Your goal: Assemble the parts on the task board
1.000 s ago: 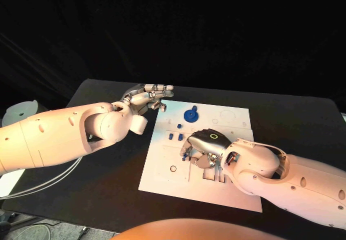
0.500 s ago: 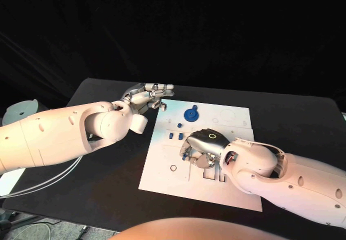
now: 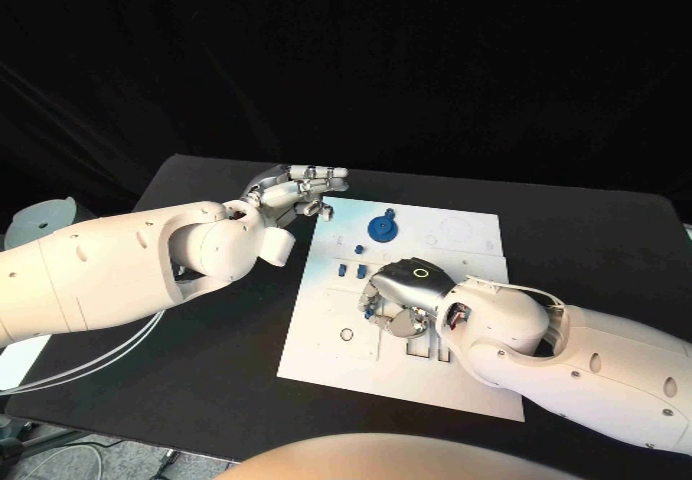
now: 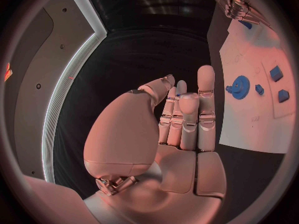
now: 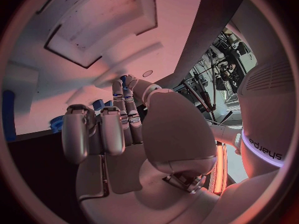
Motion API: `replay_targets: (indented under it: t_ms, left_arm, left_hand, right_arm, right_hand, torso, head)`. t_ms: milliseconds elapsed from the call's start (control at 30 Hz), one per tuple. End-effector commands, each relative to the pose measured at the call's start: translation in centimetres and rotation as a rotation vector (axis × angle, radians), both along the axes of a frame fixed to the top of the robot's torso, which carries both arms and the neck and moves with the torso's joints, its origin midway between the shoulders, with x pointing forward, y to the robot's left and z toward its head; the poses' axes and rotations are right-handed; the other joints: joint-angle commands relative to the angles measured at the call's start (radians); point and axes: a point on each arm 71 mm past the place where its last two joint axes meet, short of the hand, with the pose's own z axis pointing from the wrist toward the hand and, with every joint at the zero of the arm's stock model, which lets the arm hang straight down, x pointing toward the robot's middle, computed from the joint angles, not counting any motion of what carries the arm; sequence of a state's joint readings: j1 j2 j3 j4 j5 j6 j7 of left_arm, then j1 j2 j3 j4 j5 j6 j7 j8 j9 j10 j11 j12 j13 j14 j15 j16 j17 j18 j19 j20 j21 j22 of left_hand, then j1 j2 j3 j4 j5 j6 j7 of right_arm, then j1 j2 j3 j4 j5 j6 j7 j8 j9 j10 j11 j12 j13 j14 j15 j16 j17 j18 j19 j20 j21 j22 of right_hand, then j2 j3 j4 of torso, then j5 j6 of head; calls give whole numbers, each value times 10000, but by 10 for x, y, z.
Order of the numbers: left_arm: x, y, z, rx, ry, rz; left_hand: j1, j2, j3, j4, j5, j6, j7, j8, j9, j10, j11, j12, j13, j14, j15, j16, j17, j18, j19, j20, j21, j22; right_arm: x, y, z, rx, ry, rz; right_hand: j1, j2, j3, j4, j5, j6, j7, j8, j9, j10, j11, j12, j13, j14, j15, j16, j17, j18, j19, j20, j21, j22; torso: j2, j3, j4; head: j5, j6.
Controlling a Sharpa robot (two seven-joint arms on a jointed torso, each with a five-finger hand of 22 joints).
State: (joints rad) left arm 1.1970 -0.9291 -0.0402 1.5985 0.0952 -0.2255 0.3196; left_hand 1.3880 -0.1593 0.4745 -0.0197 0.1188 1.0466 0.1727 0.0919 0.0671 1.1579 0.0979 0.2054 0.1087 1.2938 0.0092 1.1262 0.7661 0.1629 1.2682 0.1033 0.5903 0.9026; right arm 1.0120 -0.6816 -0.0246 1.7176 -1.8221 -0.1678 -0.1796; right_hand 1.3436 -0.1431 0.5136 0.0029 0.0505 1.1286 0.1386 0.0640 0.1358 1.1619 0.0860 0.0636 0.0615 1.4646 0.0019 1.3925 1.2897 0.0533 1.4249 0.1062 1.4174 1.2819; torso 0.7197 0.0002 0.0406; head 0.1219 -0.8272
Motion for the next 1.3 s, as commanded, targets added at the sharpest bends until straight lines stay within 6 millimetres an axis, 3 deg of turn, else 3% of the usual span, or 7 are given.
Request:
replay_targets:
  t_ms: [33,233,467,600,767,1000,1300]
  left_arm:
    - [-1,-2,1,-125,-5,-170]
    - [-1,-2,1,-113,6,-158]
    - [0,-1,1,-99,17,-139]
    - [0,0,0,-91,22,-126]
    - [0,0,0,-93,24,-131]
    - [-1,0,1,-108,20,-157]
    - [-2,0,1,-151,-15,-207]
  left_hand:
    - [-20,83,-37,3,0,-87,10,-34,-7,-66,-26,47,9,-82,-10,-63,-9,157,-53,5,-20,-9]
    - [-20,83,-37,3,0,-87,10,-34,-7,-66,-26,47,9,-82,-10,-63,-9,157,-53,5,-20,-9]
    - [-21,91,-43,4,0,-86,14,-29,-5,-68,-25,63,13,-93,-8,-72,-28,162,-63,8,-48,-27]
    - [-21,91,-43,4,0,-86,14,-29,-5,-68,-25,63,13,-93,-8,-72,-28,162,-63,8,-48,-27]
    - [-21,91,-43,4,0,-86,14,-29,-5,-68,-25,63,13,-93,-8,-72,-28,162,-63,8,-48,-27]
    - [-22,96,-48,4,0,-87,16,-27,-4,-71,-24,74,16,-99,-6,-76,-38,163,-67,10,-57,-33]
    - [77,161,-11,-59,18,-74,8,-4,5,-85,-34,144,33,-122,-16,-81,-69,171,-72,9,-62,-33]
  right_arm:
    - [1,-2,-4,-391,-68,-159]
    - [2,-4,-1,36,-312,-298]
    - [0,-15,7,693,-516,-419]
    - [-1,-30,17,961,-505,-670]
    - [6,-59,32,884,-530,-1265]
    - [19,-99,38,250,-584,-2198]
    - [24,-115,35,-238,-666,-2523]
  right_hand:
    - [-145,-121,-133,37,23,-230,58,-35,-68,-328,87,-17,2,568,120,-54,-95,125,-53,98,-121,-159]
    - [-192,-344,-614,138,6,-905,165,-34,-290,-1282,234,53,20,498,241,-205,-343,278,-421,225,-554,-872]
    - [-107,-337,-950,269,7,-1011,177,3,-381,-1300,226,310,61,435,242,-379,-618,331,-529,245,-727,-1123]
    - [-16,-270,-1013,317,15,-867,160,41,-386,-1174,191,497,72,413,210,-444,-710,335,-517,227,-752,-1149]
    - [63,-241,-1018,328,22,-795,127,42,-398,-1074,159,626,71,419,183,-443,-709,327,-484,208,-742,-1123]
    - [68,-356,-1109,348,13,-790,88,12,-427,-1034,137,706,49,432,164,-436,-707,318,-448,189,-730,-1097]
    - [76,-407,-1201,378,13,-807,-17,-3,-453,-1091,140,719,31,437,163,-435,-711,316,-435,184,-735,-1100]
  torso:
    - [-9,1,-8]
    - [-8,2,-9]
    - [-6,10,2]
    - [-11,3,-11]
    - [-16,-6,-20]
    - [-6,-2,-12]
    - [-1,13,-13]
  head:
    - [-17,-8]
    - [-23,7]
    - [-80,69]
    - [-131,113]
    - [-287,209]
    - [-515,332]
    - [-590,385]
